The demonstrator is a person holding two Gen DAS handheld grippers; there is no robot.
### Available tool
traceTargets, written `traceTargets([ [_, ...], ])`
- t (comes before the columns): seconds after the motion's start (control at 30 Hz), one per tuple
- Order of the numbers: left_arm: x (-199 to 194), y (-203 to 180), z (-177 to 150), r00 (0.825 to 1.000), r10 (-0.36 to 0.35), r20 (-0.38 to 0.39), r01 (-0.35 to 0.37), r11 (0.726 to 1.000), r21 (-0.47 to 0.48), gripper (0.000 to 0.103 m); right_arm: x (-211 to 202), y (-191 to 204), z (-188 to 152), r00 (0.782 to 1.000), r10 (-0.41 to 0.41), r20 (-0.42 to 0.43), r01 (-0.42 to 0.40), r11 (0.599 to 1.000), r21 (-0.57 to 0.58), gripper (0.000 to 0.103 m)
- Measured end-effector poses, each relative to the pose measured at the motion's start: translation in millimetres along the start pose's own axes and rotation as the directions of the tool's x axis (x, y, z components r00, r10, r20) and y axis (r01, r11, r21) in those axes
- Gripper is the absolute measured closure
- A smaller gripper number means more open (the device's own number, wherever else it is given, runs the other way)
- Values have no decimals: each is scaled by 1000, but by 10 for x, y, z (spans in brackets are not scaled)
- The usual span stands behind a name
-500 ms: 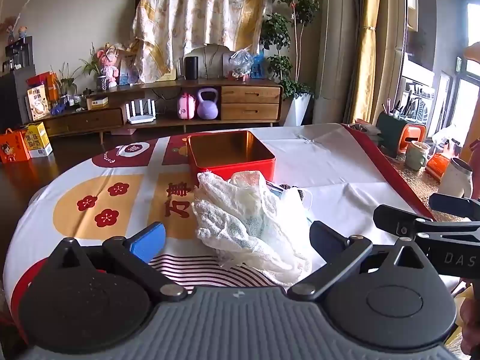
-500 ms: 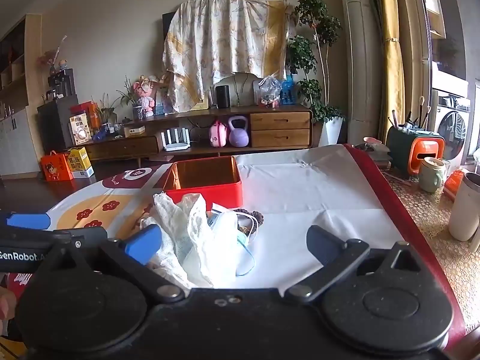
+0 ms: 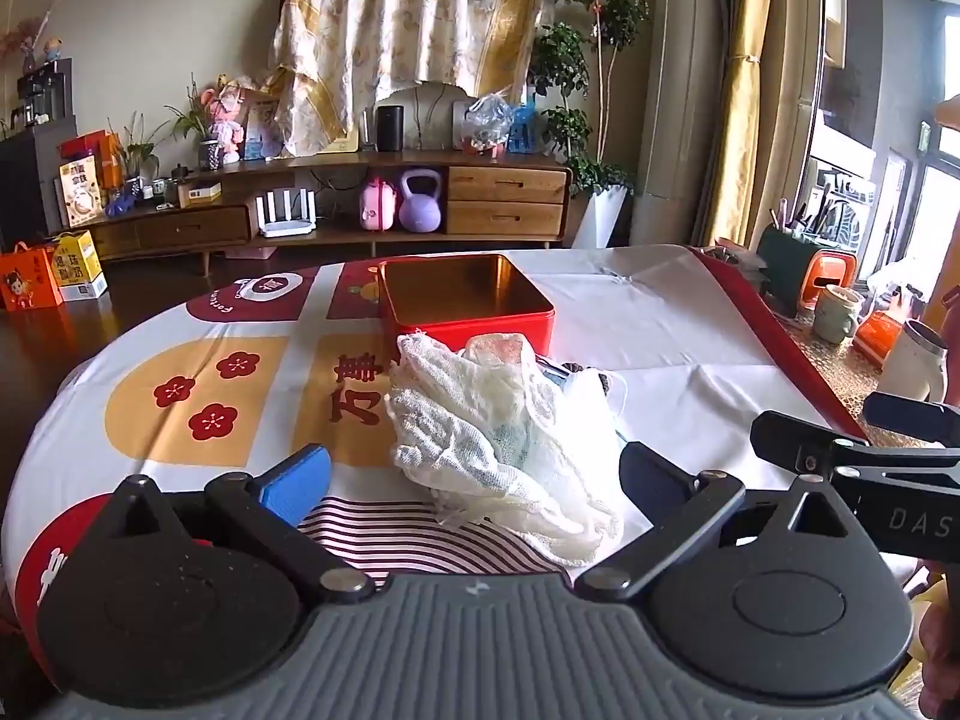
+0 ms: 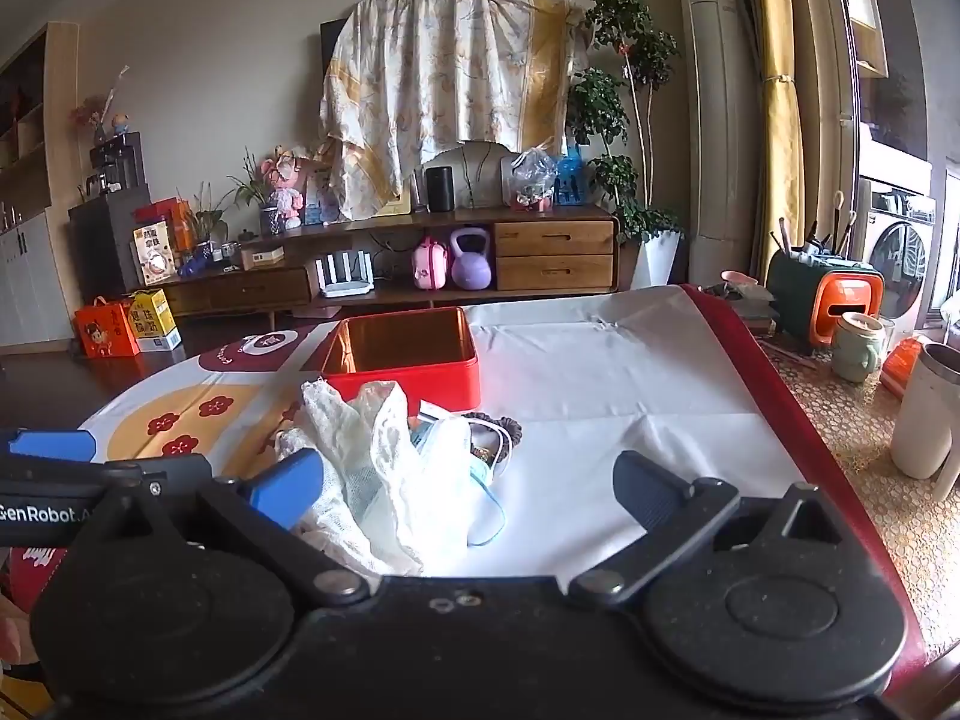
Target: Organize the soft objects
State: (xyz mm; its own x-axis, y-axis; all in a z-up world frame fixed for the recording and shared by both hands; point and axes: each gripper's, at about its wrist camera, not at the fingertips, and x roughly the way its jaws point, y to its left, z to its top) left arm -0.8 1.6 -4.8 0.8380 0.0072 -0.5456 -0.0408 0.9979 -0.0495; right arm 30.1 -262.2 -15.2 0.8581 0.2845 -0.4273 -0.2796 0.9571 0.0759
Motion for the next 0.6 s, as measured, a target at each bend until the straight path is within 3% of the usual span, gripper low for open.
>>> traceTargets([
  [0.6,-36,50,-12,1000,9,0,-9,999,-38,0,9,75,3,1000,3,-1,-3,1000,-2,0],
])
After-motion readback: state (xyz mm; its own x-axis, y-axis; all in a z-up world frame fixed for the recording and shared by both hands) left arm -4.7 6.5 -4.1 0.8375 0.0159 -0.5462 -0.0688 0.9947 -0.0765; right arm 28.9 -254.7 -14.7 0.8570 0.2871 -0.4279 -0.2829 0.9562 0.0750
